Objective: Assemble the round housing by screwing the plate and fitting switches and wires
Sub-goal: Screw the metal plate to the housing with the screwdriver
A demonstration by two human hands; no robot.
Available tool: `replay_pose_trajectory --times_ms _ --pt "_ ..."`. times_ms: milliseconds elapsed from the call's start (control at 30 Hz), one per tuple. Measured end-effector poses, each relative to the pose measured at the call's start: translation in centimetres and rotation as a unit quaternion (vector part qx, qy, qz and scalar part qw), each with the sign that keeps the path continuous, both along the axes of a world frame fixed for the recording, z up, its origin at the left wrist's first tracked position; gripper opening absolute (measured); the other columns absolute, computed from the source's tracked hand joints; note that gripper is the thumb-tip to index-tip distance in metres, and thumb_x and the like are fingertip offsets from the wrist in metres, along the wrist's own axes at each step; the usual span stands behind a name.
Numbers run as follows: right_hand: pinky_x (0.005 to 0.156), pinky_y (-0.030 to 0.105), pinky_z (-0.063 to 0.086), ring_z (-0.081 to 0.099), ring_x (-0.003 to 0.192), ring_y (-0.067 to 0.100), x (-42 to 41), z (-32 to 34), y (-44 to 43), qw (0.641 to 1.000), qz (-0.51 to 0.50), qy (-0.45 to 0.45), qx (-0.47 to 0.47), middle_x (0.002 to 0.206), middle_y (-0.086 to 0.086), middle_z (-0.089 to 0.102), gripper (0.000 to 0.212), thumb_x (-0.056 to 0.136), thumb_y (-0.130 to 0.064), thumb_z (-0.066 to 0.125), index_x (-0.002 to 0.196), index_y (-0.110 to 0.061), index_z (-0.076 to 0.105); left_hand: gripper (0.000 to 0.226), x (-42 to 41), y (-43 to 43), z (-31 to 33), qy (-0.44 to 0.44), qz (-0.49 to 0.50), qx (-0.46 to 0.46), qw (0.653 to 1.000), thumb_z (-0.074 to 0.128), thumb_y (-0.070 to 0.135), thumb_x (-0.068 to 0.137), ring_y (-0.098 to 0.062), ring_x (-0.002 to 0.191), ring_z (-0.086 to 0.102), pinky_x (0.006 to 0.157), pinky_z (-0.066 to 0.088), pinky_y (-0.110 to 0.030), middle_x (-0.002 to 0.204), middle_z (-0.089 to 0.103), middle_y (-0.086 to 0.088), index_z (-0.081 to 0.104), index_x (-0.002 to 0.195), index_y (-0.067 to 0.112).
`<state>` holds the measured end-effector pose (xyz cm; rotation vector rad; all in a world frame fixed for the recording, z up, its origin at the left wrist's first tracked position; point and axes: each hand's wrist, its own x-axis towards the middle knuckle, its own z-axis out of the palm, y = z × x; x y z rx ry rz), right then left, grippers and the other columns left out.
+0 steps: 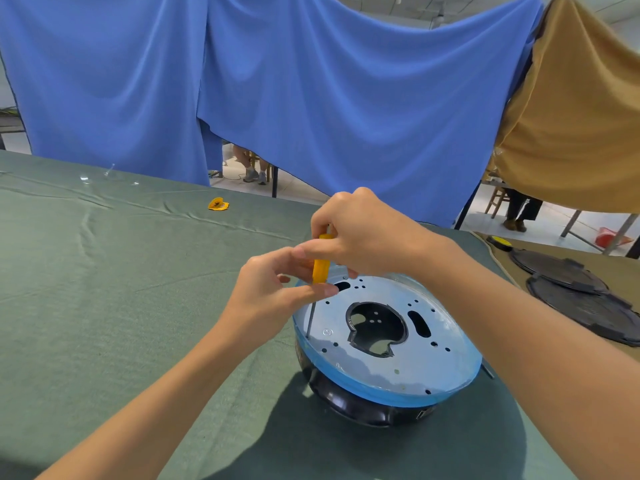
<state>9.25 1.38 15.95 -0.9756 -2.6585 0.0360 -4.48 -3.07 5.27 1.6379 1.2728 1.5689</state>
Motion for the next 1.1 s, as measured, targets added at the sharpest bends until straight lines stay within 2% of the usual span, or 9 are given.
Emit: replay_pose_trajectory --times_ms 100,200,400,533,667,767,867,933,1100 --pt "0.053 0.026 0.047 0.056 0.058 0.003 0.0 0.0 -0.1 1.000 0.001 -0.026 0.007 0.070 -0.007 0.058 0.031 0.087 -0.046 0.066 0.084 -0.015 0.069 0.017 -0.1 0.1 -0.1 -0.009 0.000 0.007 1.000 0.082 0.004 0.074 -0.011 0.075 0.070 0.078 0.055 -0.033 0.080 0.076 -0.001 0.077 0.087 0.014" --pt "0.060 0.024 0.046 0.052 0.065 -0.001 0.3 0.5 -0.2 1.000 0.026 -0.011 -0.013 0.070 -0.016 0.053 0.010 0.084 -0.031 0.074 0.084 -0.024 0.068 0.020 -0.5 -0.2 0.2 -0.037 -0.072 -0.027 0.996 0.076 0.005 0.081 -0.018 0.091 0.073 0.088 0.056 -0.035 0.090 0.078 -0.002 0.077 0.091 0.022" --pt "0.052 0.027 0.043 0.050 0.056 0.006 0.0 0.1 0.0 1.000 -0.007 -0.008 0.025 0.062 -0.005 0.051 0.036 0.088 -0.045 0.065 0.077 -0.011 0.068 0.023 0.3 0.0 0.2 -0.004 0.031 0.001 1.000 0.088 0.007 0.067 -0.010 0.075 0.069 0.082 0.050 -0.033 0.078 0.076 0.005 0.076 0.085 0.015" --pt "0.057 0.020 0.039 0.049 0.066 0.000 0.4 0.9 -0.2 0.999 0.018 -0.043 -0.003 0.071 -0.017 0.050 0.007 0.086 -0.029 0.072 0.083 -0.027 0.066 0.023 -0.2 -0.1 0.4 -0.047 -0.065 -0.036 0.996 0.076 -0.001 0.080 -0.014 0.087 0.074 0.082 0.056 -0.025 0.087 0.078 0.000 0.075 0.091 0.019" --pt "0.053 0.028 0.045 0.053 0.055 0.007 0.1 0.5 -0.2 1.000 -0.008 -0.017 0.017 0.056 -0.009 0.050 0.029 0.089 -0.035 0.067 0.070 -0.013 0.065 0.027 0.5 0.0 0.1 -0.003 0.009 -0.032 0.999 0.090 0.018 0.065 -0.011 0.085 0.070 0.082 0.047 -0.034 0.086 0.076 0.006 0.075 0.087 0.019" --pt "0.049 0.024 0.033 0.045 0.052 0.007 -0.1 0.2 -0.1 0.999 -0.017 -0.024 0.030 0.056 -0.005 0.048 0.042 0.091 -0.048 0.061 0.070 -0.012 0.064 0.022 0.6 0.2 -0.1 -0.007 0.053 -0.009 0.999 0.090 0.015 0.064 -0.014 0.075 0.069 0.077 0.051 -0.035 0.078 0.075 0.002 0.075 0.081 0.014" --pt "0.057 0.023 0.041 0.050 0.063 0.001 0.2 0.6 -0.2 0.999 0.012 -0.035 0.005 0.071 -0.012 0.053 0.018 0.087 -0.041 0.068 0.086 -0.022 0.068 0.018 -0.1 0.1 -0.1 -0.035 -0.014 -0.015 0.999 0.080 0.002 0.076 -0.016 0.080 0.073 0.080 0.056 -0.033 0.082 0.077 -0.002 0.078 0.085 0.018" --pt "0.059 0.024 0.047 0.053 0.061 -0.001 0.3 0.8 -0.2 0.999 0.023 -0.022 -0.013 0.066 -0.014 0.053 0.009 0.085 -0.031 0.073 0.081 -0.026 0.068 0.020 -0.4 -0.1 0.0 -0.049 -0.072 -0.040 0.995 0.077 0.002 0.080 -0.019 0.090 0.073 0.084 0.055 -0.030 0.089 0.078 -0.002 0.078 0.088 0.021" --pt "0.048 0.025 0.029 0.041 0.052 0.011 -0.5 -0.2 0.0 0.999 -0.005 -0.015 0.052 0.057 0.001 0.050 0.043 0.090 -0.047 0.062 0.071 -0.009 0.067 0.024 0.2 0.0 0.0 0.000 0.032 -0.003 0.999 0.083 0.032 0.058 -0.016 0.080 0.070 0.080 0.049 -0.039 0.079 0.075 0.004 0.074 0.078 0.022"
